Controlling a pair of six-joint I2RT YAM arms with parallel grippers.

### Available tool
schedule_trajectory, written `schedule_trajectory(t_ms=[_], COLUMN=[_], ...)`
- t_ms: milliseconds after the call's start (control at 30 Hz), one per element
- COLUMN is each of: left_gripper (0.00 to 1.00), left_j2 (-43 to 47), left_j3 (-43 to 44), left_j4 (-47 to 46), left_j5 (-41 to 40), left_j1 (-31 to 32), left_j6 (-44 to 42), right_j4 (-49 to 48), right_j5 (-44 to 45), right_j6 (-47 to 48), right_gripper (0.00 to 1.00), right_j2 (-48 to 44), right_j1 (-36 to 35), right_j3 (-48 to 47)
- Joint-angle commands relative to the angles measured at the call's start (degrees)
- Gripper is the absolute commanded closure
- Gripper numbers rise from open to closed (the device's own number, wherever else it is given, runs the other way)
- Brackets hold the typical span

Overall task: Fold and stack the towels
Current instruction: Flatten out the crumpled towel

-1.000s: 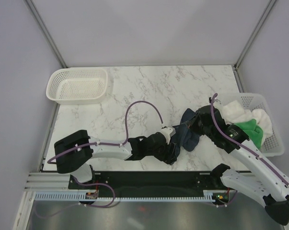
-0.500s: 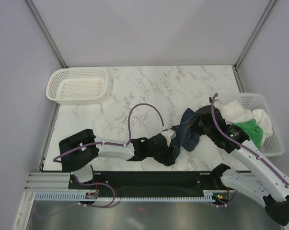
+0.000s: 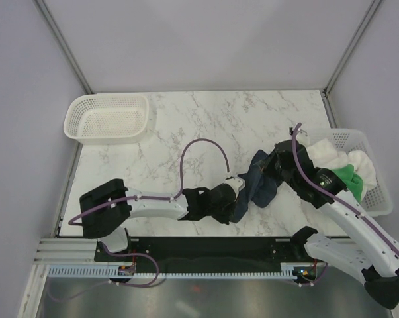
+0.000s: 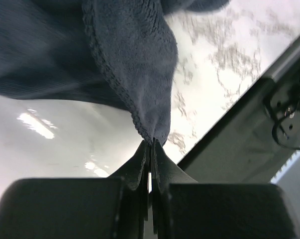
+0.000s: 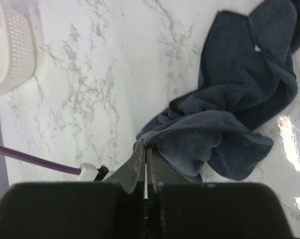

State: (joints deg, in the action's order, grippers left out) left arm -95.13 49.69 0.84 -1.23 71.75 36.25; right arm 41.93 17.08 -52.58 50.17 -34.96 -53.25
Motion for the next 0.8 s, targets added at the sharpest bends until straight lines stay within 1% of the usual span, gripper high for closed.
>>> schedule_trajectory(t_ms=[0, 33, 100, 133, 200, 233, 267, 300, 333, 367, 433, 467, 500, 533, 567, 633, 667, 767], left_gripper=[0.98, 0.98, 0.98, 0.98, 0.98, 0.98, 0.98, 0.98, 0.98, 0.98, 0.98, 0.98, 0.98, 0.98, 0.98, 0.98, 0.98, 0.98], left_j2=[7.7, 9.2, 13.9, 15.2, 18.7, 19.8, 20.5, 21.4, 21.6, 21.6, 21.7, 21.6, 21.5, 21.1, 20.9, 20.1, 19.7, 17.7], left_j3=[8.3, 10.0, 14.5, 16.3, 22.0, 24.1, 28.1, 30.2, 32.5, 37.3, 41.9, 46.2, 48.2, 50.0, 53.5, 56.8, 60.1, 65.9], left_j4=[13.5, 15.5, 20.0, 21.2, 23.2, 24.7, 24.9, 25.0, 25.1, 25.1, 25.2, 25.2, 25.2, 25.1, 24.8, 24.3, 23.3, 20.4], left_j5=[-14.9, -17.0, -20.5, -22.8, -25.6, -29.8, -32.4, -34.7, -38.5, -39.7, -42.7, -43.1, -43.6, -45.2, -45.8, -46.0, -45.9, -45.6], left_j1=[-0.1, -0.6, -1.7, -3.0, -4.4, -5.6, -5.9, -6.4, -7.4, -8.1, -9.8, -10.3, -10.7, -11.2, -11.5, -12.4, -12.9, -14.8], left_j6=[-7.4, -10.2, -13.0, -15.8, -18.7, -22.8, -25.3, -28.0, -33.0, -35.4, -42.4, -44.6, -46.6, -50.5, -52.1, -56.6, -58.0, -63.0], right_j4=[-2.4, -2.4, -3.2, -3.6, -5.6, -6.3, -8.3, -9.1, -9.6, -10.5, -11.3, -11.4, -11.5, -11.7, -11.8, -11.7, -12.0, -12.8], right_j5=[3.0, 3.3, 3.6, 3.6, 3.6, 3.6, 3.3, 3.0, 2.0, 1.5, 0.9, 1.2, 1.5, 2.2, 2.8, 3.9, 4.8, 6.9], right_j6=[4.9, 6.0, 8.8, 9.6, 12.0, 12.7, 13.5, 15.0, 16.1, 17.0, 19.4, 19.9, 20.6, 21.6, 22.2, 23.2, 24.7, 27.9], right_gripper=[1.0, 1.0, 1.0, 1.0, 1.0, 1.0, 1.0, 1.0, 1.0, 1.0, 1.0, 1.0, 1.0, 1.0, 1.0, 1.0, 1.0, 1.0], right_j2=[1.4, 2.1, 4.2, 5.8, 7.5, 9.2, 10.2, 11.2, 12.3, 14.4, 17.0, 17.8, 18.6, 19.9, 20.5, 22.0, 23.7, 28.0], right_j1=[0.3, 0.3, 0.3, 0.3, 0.3, 0.3, 0.3, 0.2, 0.3, 0.3, 0.2, 0.4, 0.3, 0.3, 0.3, 0.4, 0.3, 0.3], right_j3=[-9.3, -13.8, -18.4, -23.0, -27.8, -32.5, -34.8, -37.1, -42.1, -44.6, -51.0, -53.1, -54.9, -58.4, -60.0, -64.8, -66.4, -72.2])
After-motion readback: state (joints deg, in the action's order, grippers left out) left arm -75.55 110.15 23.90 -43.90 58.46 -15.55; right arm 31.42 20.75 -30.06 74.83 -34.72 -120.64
